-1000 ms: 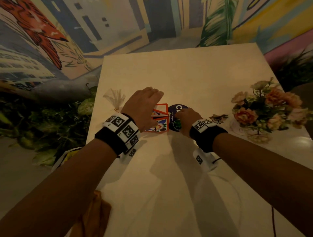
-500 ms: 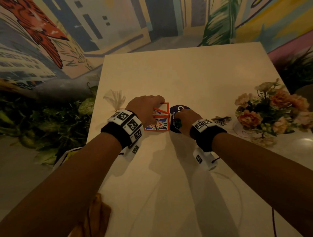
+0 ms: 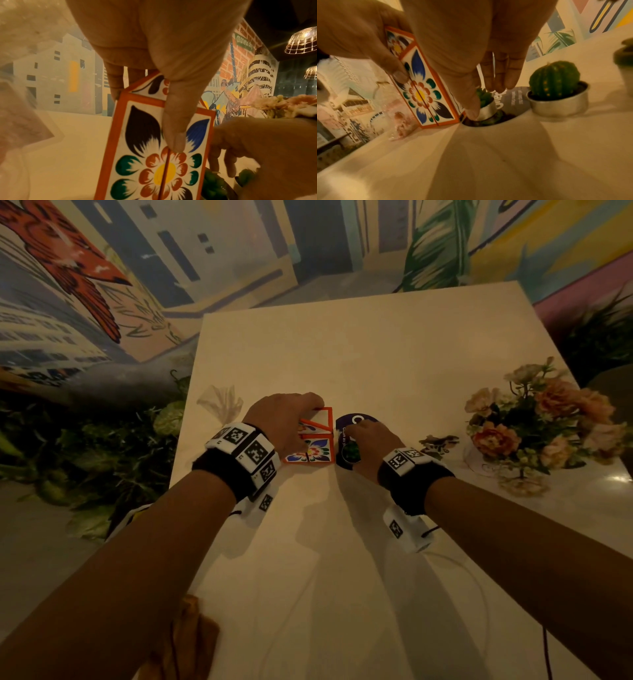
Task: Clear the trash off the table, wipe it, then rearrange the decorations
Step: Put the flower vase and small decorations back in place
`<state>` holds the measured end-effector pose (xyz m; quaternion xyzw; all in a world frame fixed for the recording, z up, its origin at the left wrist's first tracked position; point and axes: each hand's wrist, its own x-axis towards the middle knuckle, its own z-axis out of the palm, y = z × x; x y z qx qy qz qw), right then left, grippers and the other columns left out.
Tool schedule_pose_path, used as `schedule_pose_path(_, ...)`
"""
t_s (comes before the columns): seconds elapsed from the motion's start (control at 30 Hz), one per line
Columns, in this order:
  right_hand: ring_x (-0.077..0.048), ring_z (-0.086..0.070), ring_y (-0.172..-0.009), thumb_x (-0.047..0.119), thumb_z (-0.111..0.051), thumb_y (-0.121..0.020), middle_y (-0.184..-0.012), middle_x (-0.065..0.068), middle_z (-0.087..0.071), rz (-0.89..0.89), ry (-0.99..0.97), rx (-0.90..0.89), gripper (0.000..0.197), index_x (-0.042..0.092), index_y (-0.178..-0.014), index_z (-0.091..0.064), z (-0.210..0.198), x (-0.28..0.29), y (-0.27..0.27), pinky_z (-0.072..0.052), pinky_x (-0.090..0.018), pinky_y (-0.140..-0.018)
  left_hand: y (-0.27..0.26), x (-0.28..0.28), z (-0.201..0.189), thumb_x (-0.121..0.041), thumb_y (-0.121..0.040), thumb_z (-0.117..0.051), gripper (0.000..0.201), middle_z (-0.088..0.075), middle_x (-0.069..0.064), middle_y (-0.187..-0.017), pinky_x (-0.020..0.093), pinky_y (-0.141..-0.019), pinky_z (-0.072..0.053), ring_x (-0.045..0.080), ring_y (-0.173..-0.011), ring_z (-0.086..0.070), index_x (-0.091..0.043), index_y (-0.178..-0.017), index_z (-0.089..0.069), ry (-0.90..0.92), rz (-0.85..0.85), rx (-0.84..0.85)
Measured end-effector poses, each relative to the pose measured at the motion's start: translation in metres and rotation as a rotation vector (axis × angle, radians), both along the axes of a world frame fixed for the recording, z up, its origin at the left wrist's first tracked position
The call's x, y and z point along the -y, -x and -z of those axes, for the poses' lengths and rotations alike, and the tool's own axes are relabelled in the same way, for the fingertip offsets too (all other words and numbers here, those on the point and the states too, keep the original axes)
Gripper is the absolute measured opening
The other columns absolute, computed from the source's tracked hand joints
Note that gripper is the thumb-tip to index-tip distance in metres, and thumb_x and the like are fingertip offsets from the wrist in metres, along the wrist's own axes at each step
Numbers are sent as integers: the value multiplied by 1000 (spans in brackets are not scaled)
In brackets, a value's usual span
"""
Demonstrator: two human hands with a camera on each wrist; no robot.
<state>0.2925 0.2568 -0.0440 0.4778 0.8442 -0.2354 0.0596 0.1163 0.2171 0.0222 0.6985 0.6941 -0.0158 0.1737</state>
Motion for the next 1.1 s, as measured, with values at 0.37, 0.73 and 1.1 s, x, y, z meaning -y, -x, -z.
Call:
schedule_pose_path(0.37,-15,-52,-81,18,-62,-85,-110,-1,-52,167,155,-150,19,20,-103,-55,-1,78,-111,-42,-24,-74,-17,8,-25,-38,-57,-84,100,-44,2,-143,40,-103,-39,23,-126,-45,-25,-142,-33,-108,28,-11)
schedule_pose_path(0.73,-35,-55,-113,5,-51,-87,-156,-12,-1,23,84,38,69,20,-146,-18,-5,35,-70,-47,-38,-90,-118,7,21,-11,-85,-59,44,-48,11,-130,38,-90,-46,31,-116,-52,-10,-126,-43,114,-25,-67)
schedule_pose_path(1.1,-38,-59,-98,14,-44,-95,-127,-20,-37,-65,61,137,43,8,-136,-33,4,10,-52,-48,-39,-81,-119,-2,66,-7,-91,-53,38,-50,16,-128,37,-91,-46,31,-114,-54,-7,-127,-42,122,-207,-40)
